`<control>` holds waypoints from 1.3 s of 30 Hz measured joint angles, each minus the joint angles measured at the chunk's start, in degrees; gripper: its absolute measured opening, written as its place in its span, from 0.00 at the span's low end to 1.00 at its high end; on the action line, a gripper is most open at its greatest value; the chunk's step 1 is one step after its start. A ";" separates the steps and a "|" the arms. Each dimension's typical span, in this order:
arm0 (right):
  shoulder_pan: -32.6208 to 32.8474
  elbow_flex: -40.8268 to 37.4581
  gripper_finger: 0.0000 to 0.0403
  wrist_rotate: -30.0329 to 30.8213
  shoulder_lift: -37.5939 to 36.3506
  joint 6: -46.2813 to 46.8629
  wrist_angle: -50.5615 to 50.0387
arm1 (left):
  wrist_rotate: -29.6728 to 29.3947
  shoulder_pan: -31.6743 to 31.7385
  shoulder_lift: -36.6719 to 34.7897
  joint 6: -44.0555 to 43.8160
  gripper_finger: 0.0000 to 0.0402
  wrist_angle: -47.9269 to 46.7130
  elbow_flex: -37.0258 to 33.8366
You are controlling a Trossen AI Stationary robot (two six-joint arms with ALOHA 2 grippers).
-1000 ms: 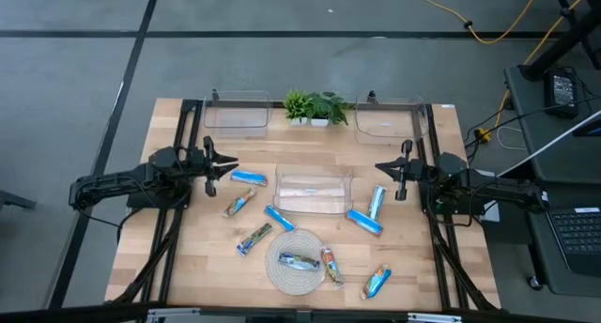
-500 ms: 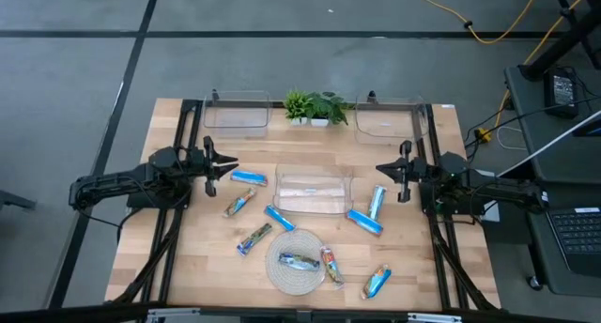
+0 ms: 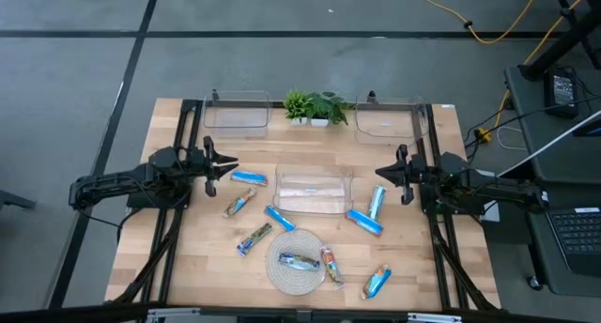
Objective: Pick and place Granola Bars by type
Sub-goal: Put the right orange granola bar into the right transparent bin
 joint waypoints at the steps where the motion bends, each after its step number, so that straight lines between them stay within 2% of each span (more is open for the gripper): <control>1: 0.00 0.00 0.03 0.00 0.00 -0.10 0.21 | 0.01 -0.01 0.00 0.00 0.18 0.00 0.00; 7: 0.01 0.00 0.03 -0.06 0.00 -0.62 2.14 | -0.01 -0.01 0.00 0.03 0.18 0.00 -0.01; 10: 0.02 0.00 0.03 -2.15 0.00 -1.72 2.13 | -0.35 0.00 0.00 0.35 0.18 1.45 0.00; 14: 0.04 0.00 0.03 -5.79 0.00 -1.99 2.15 | 0.23 -0.01 0.02 -4.03 0.18 1.68 0.01; 17: 0.04 0.00 0.03 -6.06 0.00 -3.34 2.14 | 0.11 -0.01 0.13 -6.82 0.18 1.56 -0.01; 20: 0.04 0.00 0.09 -6.05 0.02 -3.77 2.13 | 0.08 0.00 0.13 -5.54 0.18 1.51 -0.01; 24: 0.04 1.49 0.24 -6.07 0.80 -3.48 0.22 | 0.06 -0.01 0.13 -4.02 0.18 1.31 -0.01; 28: 0.32 7.22 0.39 -6.05 4.26 -3.44 -7.30 | 0.07 -0.01 0.13 -4.47 0.18 1.31 0.00; 31: 1.80 12.36 0.46 -6.03 8.95 -2.19 -10.93 | 0.51 0.01 0.13 -4.48 0.18 1.31 -0.01; 35: 4.02 19.94 0.48 -5.63 16.86 1.08 -14.11 | 0.49 -0.01 0.13 -4.48 0.18 1.31 -0.01; 39: 6.45 29.22 0.49 -5.60 25.65 2.80 -22.86 | 0.49 0.01 0.13 -4.48 0.18 1.31 0.01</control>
